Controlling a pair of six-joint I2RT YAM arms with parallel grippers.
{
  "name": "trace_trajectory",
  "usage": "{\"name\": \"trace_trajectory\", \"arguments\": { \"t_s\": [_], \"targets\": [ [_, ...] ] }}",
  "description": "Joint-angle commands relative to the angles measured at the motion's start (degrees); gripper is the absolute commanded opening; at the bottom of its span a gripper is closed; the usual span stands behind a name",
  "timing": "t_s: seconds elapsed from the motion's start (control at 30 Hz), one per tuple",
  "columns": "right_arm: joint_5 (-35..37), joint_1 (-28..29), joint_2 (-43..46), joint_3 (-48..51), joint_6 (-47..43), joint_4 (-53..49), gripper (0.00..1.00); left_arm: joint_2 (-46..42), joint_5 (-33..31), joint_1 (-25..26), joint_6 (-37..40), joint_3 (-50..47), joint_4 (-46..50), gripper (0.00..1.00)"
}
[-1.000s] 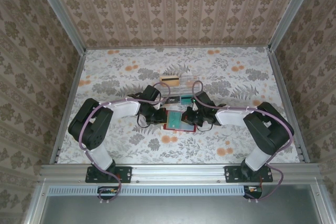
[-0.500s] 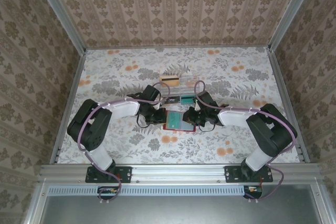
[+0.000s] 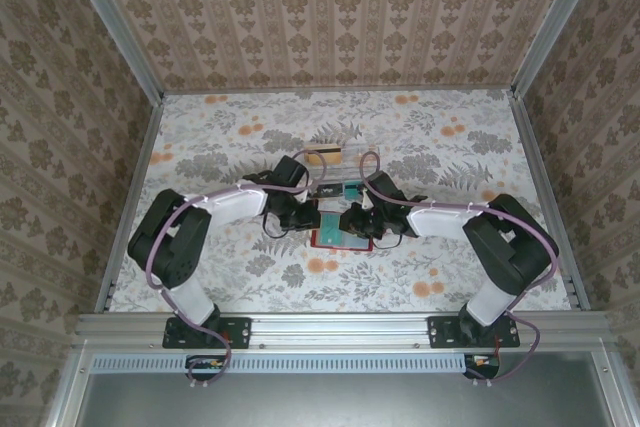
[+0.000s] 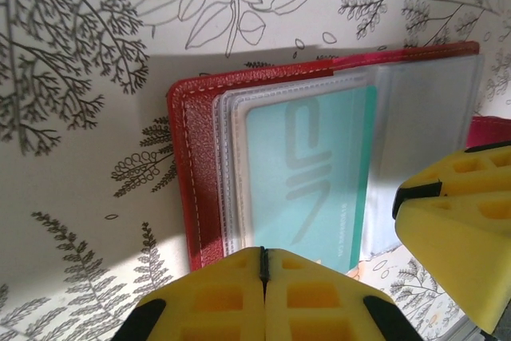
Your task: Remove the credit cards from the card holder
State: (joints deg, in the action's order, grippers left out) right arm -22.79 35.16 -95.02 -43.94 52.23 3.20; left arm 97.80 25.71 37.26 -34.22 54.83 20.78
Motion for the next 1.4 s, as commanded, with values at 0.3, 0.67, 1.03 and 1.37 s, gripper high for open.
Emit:
{"name": "trace_trajectory", "arguments": {
  "t_s": [0.3,0.67,1.03,1.37],
  "targets": [
    [-1.22,0.57,-3.1,-0.79,-0.61,0.84,0.2,3.54,0.57,0.96,0.03,-1.32,-1.06,0.06],
    [-1.85,0.64,-3.39,-0.35,-0.11,2.06,0.0,3.45,-0.13,1.07,-0.08,-1.28,-0.22,0.03],
    [-1.03,-1.91,1.12,3.72,-1.64,-0.04,0.0,4.59,-2.86,0.34,-0.4,-1.14,2.87,0.0],
    [-2.32,-2.13,0.44,4.65,-0.55,2.99,0.08,4.59,-2.52,0.45,-0.4,-0.94,2.98,0.0]
  ]
}}
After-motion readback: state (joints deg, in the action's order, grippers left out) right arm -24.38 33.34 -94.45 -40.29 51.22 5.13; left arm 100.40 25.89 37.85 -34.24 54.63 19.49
